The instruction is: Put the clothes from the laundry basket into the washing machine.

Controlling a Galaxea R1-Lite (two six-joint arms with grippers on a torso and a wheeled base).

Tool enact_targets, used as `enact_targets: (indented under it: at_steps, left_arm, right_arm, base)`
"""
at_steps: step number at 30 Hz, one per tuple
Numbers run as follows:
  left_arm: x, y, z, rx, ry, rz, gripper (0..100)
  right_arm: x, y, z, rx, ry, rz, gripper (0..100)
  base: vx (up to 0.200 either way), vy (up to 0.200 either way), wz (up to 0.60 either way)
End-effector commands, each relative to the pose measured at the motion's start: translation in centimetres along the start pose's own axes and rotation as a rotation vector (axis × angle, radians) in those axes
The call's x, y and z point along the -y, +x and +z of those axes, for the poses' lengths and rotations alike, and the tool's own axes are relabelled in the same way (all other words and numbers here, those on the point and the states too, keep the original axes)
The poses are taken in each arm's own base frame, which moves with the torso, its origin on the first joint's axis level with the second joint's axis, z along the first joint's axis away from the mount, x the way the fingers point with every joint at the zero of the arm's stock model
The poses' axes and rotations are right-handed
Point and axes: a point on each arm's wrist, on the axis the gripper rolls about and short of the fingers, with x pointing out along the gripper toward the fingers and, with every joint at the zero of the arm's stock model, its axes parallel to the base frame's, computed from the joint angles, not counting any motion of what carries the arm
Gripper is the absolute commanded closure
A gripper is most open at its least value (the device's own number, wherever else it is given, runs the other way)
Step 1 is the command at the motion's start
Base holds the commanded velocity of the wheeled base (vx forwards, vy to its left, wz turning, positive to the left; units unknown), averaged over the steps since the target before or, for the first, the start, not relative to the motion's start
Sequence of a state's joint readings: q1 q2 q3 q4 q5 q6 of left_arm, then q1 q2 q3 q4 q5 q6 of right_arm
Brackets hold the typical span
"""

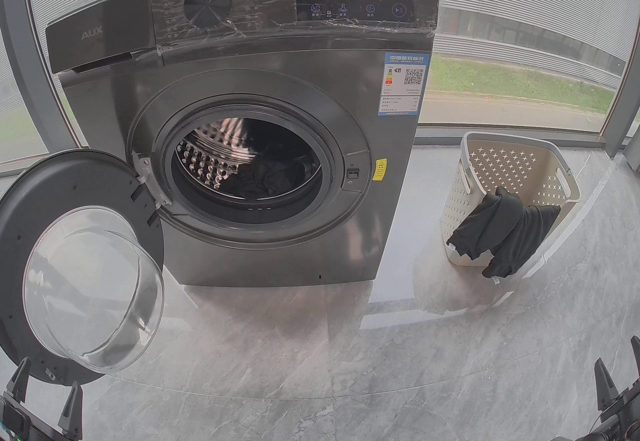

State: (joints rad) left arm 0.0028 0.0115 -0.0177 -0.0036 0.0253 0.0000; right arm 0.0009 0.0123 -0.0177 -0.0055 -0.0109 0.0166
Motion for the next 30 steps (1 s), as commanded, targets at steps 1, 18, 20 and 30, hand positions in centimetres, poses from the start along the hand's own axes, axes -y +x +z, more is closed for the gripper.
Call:
enact_targets:
  at_steps: [1, 18, 20, 30]
  left_arm:
    - [0.0, 0.04, -0.51, -0.005, -0.001, 0.001, 0]
    - [0.0, 0.04, -0.51, -0.005, -0.004, 0.003, 0]
    - [0.0, 0.04, -0.51, -0.005, -0.004, 0.003, 0]
    - [0.0, 0.03, -0.46, -0.004, -0.02, 0.003, 0]
  right_arm:
    - [0.01, 0.03, -0.51, -0.005, 0.0, 0.001, 0]
    - [0.01, 0.03, -0.51, -0.005, 0.0, 0.001, 0]
    - [0.01, 0.03, -0.51, -0.005, 0.0, 0.001, 0]
    - [0.01, 0.03, -0.51, -0.005, 0.0, 0.001, 0]
  base:
    - [0.0, -0.2, 0.0]
    - [0.0, -0.2, 0.0]
    - [0.0, -0.1, 0.0]
    - [0.0, -0.04, 0.0]
